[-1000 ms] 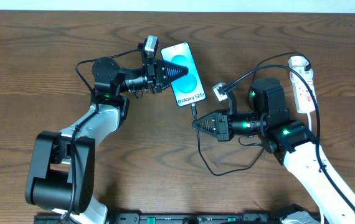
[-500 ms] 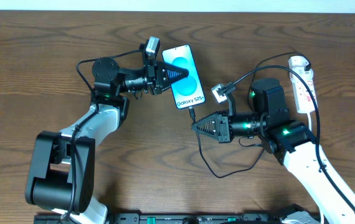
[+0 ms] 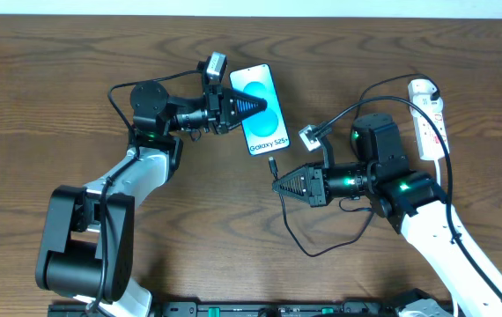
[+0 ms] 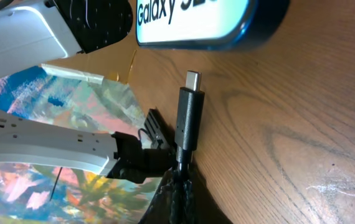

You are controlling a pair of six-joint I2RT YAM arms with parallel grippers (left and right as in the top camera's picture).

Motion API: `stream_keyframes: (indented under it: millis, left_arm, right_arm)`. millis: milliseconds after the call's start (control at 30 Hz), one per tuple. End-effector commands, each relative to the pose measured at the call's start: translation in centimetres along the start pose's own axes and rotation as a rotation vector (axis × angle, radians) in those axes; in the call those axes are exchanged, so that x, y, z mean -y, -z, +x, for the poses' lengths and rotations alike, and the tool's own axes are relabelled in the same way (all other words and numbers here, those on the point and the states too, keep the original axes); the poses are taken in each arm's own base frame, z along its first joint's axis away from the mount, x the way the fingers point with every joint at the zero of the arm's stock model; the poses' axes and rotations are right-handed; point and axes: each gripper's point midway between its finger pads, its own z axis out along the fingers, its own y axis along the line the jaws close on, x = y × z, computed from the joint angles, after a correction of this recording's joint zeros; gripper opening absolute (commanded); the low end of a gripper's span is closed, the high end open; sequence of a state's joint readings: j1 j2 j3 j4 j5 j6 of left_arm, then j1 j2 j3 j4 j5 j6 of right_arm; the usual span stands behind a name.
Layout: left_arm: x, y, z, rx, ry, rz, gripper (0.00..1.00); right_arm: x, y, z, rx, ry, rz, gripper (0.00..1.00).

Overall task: Plug charger to phone and switch on socket
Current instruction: 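Push the plug into the phone port with the right gripper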

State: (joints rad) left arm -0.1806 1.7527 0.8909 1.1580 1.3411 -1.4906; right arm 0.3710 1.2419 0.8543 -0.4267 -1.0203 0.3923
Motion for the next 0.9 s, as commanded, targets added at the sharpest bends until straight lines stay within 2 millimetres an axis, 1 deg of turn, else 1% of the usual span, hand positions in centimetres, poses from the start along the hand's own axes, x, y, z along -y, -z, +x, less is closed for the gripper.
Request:
stream_keyframes:
  millis: [0, 867]
  left_arm:
    - [1.57, -0.16, 0.1, -0.031, -0.094, 0.017, 0.07]
    - [1.55, -0.15, 0.11, -0.031, -0.093, 0.016, 0.07]
  right_arm:
    - [-0.14, -0.23, 0.24, -0.011, 0.058, -0.006, 0.01]
    - [-0.35, -0.23, -0.23, 0.005, 0.084, -0.013, 0.01]
